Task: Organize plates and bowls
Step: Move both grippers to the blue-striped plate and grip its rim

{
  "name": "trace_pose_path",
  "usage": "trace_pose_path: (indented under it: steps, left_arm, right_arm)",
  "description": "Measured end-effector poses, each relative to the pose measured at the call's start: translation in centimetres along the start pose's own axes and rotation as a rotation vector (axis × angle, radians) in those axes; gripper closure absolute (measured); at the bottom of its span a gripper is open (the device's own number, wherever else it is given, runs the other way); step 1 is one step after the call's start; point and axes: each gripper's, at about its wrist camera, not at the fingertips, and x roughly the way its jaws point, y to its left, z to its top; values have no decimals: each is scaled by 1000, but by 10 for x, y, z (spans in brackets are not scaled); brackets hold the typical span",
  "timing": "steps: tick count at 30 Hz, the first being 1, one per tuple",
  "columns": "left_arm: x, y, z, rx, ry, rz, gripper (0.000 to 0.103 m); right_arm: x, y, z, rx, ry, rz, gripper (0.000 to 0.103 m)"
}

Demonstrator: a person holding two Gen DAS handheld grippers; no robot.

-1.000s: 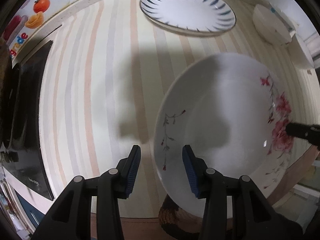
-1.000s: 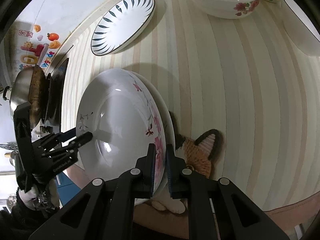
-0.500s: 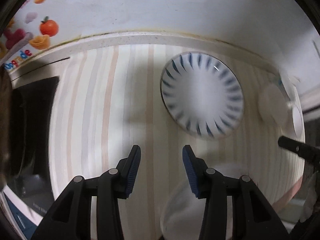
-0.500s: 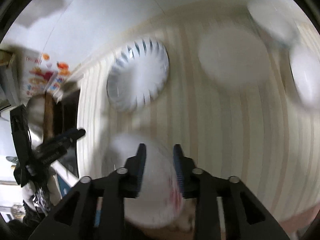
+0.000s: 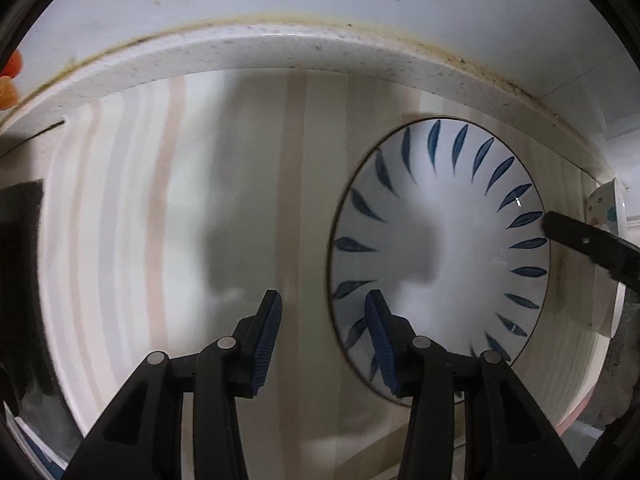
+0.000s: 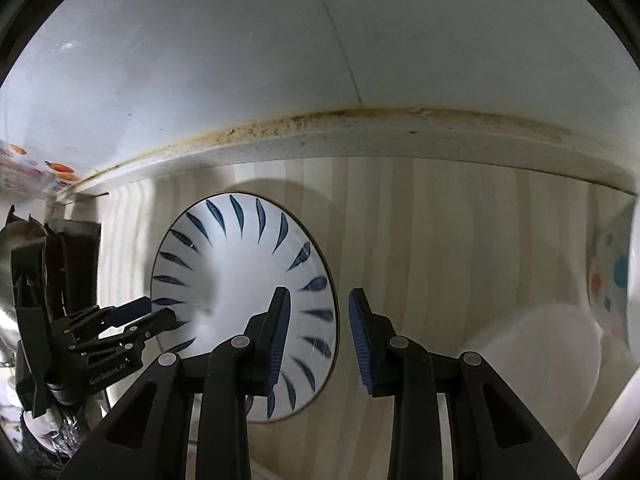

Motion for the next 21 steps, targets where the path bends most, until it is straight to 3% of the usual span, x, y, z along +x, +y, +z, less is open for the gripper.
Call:
trace_pose_path:
  steps: [2, 4, 6, 13, 21]
  left_arm:
    - [2, -3, 0, 7, -1, -8, 62]
    - [2, -6, 0, 13, -12, -24, 73]
    - [2, -10, 1, 24, -15, -31, 79]
    - [0, -15, -4, 14, -28, -15, 79]
    - [-35, -19, -9, 41, -83, -14, 79]
  right_arm:
    - [10, -1, 4, -1, 20, -7, 71]
    - [17, -2, 5, -4, 35, -23, 75]
    - [24, -2, 5, -12, 51, -34, 91]
    - [31, 0, 4, -42, 54, -38, 91]
    - [18, 1, -11, -24, 56, 4, 91]
